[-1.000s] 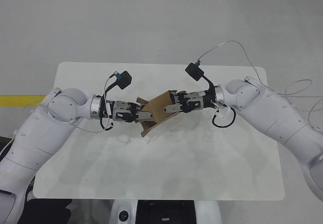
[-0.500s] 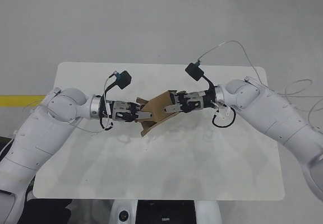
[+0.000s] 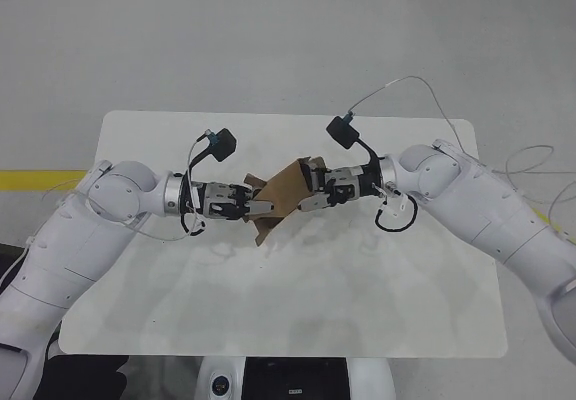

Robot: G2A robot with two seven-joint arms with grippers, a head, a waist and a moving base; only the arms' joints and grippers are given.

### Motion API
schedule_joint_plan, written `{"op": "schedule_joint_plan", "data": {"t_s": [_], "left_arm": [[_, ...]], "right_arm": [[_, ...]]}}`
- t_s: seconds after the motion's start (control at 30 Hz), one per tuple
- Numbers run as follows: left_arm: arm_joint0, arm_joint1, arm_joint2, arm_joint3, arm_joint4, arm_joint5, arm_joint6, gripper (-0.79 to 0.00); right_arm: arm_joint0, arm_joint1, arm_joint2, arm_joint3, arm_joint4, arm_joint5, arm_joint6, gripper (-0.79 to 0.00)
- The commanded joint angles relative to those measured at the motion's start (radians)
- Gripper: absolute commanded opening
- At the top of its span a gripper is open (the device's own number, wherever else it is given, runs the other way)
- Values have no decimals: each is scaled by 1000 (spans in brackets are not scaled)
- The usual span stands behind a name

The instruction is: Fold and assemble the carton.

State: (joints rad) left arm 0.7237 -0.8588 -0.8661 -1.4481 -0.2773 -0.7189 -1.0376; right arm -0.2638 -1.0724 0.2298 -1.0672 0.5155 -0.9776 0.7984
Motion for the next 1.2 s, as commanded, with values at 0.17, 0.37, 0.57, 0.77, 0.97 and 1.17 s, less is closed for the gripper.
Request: {"op": "schedule_joint_plan", "data": {"t_s": [0.17, 0.37, 0.57, 0.77, 0.97, 1.17], "left_arm": [[13, 1, -13, -14, 0, 3, -10, -785], [18, -1, -22, -18, 2, 4, -18, -785], [22, -2, -28, -21, 3, 5, -26, -785], [25, -4, -34, -24, 2, 6, -32, -785], [31, -6, -42, -27, 1, 5, -35, -785], [35, -7, -47, -30, -1, 7, -44, -785]], "right_arm": [[-24, 4, 40, 1, 10, -5, 39, -95], [-42, 7, 58, -14, 19, 4, 48, -314], [-55, 5, 59, -10, 27, 13, 57, -332], [-65, -2, 60, 9, 41, 18, 62, -357], [-72, -6, 59, 39, 67, 36, 81, -406], [-77, -10, 60, 36, 65, 19, 64, -437]]}}
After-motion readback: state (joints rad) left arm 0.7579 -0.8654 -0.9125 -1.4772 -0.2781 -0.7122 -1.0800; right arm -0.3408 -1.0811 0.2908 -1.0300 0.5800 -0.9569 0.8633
